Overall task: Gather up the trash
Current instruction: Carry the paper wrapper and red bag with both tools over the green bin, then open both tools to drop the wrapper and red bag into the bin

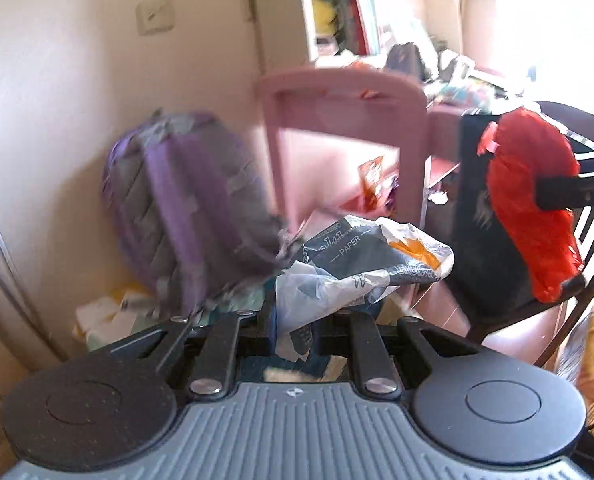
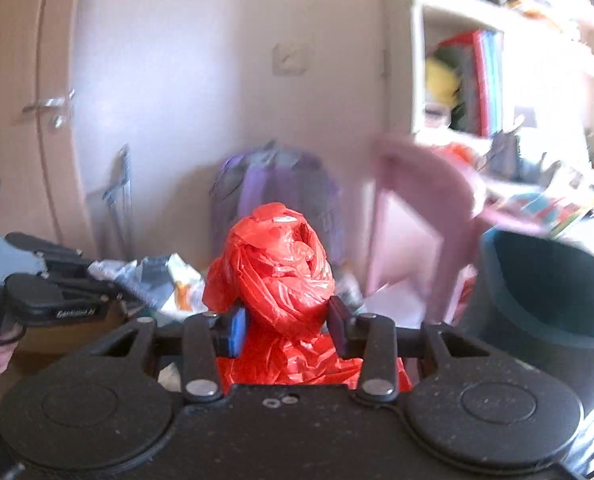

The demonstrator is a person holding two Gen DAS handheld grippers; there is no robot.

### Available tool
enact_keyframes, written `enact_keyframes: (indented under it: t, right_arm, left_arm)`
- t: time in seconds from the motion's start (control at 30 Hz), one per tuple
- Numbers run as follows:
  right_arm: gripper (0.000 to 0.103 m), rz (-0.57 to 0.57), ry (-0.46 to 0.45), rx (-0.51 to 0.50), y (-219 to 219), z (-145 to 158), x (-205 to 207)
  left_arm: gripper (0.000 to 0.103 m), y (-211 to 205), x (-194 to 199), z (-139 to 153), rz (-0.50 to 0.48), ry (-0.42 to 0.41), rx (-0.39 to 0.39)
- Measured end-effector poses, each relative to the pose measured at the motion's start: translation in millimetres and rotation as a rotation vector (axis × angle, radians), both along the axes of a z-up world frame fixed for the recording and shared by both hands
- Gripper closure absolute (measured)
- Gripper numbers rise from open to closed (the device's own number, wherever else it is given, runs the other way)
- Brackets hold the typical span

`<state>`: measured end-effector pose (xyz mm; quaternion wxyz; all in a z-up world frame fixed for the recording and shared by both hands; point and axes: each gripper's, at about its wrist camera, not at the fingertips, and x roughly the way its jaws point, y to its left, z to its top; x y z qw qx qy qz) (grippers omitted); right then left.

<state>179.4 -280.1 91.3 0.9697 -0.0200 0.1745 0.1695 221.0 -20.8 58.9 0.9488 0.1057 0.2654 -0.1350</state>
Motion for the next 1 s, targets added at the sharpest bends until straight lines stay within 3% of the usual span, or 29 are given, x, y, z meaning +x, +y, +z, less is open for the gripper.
enact_keyframes:
  t: [0.27,0.53,0.7,1.0]
  right_arm:
    - [0.064,-0.165,-0.056,0.031,-84,49,15]
    - [0.064,-0.313,-0.094,0.087,-160,70,38]
    - [0.064,-0.374,-0.05,0.134,-194,58,66]
    - [0.063,-0.412,0.109,0.114,-219,13,121]
  left_arm:
    - [0.087,-98,12,63,-0.076,-0.042,-0.021]
    - [0.087,-201,22,95,-0.195,-0.083,0.013]
    - [0.087,-258,35,94,-0.262,-0.069,0.031]
    - [0.087,-333,81,54,-0.271,0.014,0.155]
